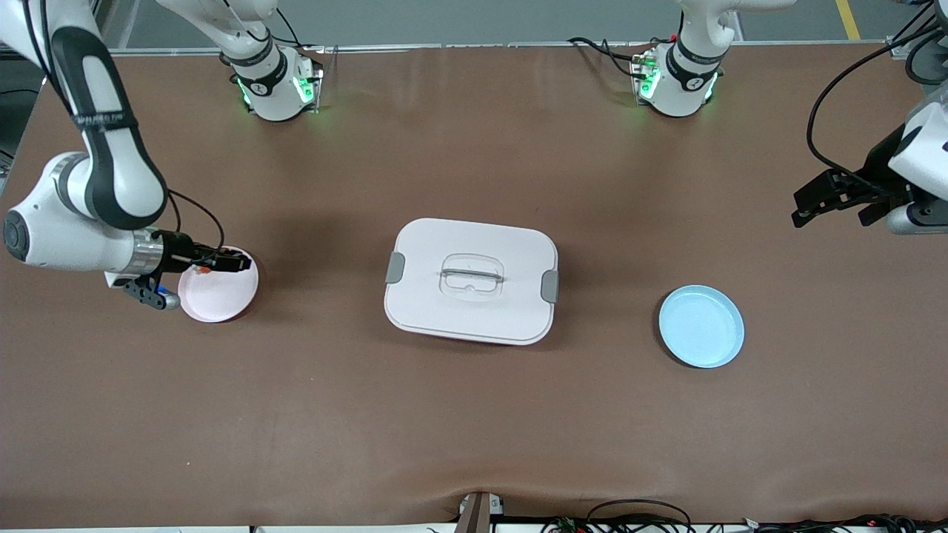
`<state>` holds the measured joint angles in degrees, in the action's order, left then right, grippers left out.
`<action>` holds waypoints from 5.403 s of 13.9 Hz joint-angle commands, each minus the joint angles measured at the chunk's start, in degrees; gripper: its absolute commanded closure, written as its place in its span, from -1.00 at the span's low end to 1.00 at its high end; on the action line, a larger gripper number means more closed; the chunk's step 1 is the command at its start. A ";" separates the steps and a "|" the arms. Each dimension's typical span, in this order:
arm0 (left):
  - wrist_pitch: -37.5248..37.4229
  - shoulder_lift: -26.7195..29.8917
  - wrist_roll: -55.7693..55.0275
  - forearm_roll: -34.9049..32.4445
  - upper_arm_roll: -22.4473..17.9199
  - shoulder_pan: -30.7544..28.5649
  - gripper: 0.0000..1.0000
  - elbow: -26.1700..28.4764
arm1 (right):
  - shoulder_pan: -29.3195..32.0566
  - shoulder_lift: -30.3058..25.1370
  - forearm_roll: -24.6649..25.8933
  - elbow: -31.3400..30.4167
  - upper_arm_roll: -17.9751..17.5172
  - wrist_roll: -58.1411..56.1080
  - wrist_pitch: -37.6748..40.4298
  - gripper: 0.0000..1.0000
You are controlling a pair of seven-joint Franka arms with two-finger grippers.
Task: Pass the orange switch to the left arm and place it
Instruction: 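Grasp the orange switch with the right gripper and lift it, then carry the switch over the box while the left gripper reaches toward it, then close the left gripper on the switch held by the right gripper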
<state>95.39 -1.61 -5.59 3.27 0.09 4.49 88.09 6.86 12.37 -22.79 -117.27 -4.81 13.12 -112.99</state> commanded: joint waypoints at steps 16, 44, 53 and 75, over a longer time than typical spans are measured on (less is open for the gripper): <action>5.40 -5.85 0.76 36.44 4.82 4.91 -1.00 -1.78 | -28.66 -9.92 -21.41 12.05 0.33 74.49 -3.73 1.00; 21.50 -19.91 2.17 48.41 5.97 16.52 -1.00 -2.31 | -41.23 17.77 -20.02 44.66 0.85 105.71 -22.01 1.00; 21.24 -19.83 4.80 48.32 5.62 15.55 -1.00 -4.06 | -42.10 21.73 -16.32 49.24 0.85 105.53 -23.50 1.00; 21.24 -20.01 12.01 48.93 5.62 14.85 1.00 -3.89 | -42.54 24.19 -16.06 51.97 0.85 106.94 -25.18 -1.00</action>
<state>116.76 -21.60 5.67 50.94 5.60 19.36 84.58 -34.72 35.03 -39.35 -68.02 -4.38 117.91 -137.80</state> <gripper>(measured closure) 0.665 0.242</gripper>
